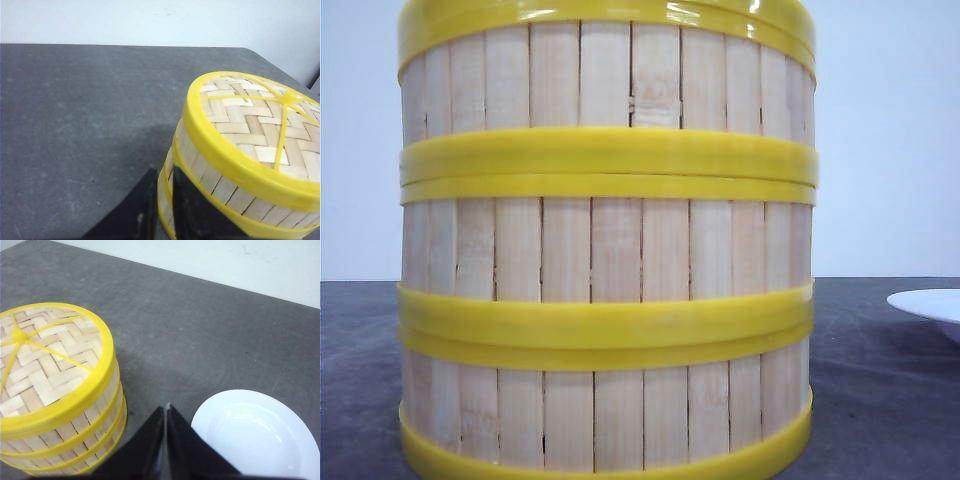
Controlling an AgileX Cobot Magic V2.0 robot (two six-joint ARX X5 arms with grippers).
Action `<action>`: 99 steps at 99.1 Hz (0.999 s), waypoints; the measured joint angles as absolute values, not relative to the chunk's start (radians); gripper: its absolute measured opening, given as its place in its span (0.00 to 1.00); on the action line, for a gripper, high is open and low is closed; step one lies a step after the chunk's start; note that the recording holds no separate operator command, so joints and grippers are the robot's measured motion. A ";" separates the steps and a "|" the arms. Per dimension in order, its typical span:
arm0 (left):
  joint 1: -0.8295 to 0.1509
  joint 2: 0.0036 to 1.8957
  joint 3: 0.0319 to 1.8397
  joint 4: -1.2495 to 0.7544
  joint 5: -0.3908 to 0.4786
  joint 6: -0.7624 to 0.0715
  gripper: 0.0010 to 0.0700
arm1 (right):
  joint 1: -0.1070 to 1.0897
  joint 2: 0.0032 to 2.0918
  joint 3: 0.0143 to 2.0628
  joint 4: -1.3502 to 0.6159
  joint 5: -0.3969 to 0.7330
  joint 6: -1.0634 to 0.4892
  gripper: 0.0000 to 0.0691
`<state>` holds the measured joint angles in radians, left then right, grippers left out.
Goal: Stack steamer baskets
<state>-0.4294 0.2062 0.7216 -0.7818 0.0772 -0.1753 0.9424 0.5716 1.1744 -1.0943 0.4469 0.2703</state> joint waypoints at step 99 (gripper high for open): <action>-0.085 0.109 0.297 -0.357 -0.110 -0.044 0.03 | 0.942 0.572 1.174 -1.095 0.447 0.270 0.01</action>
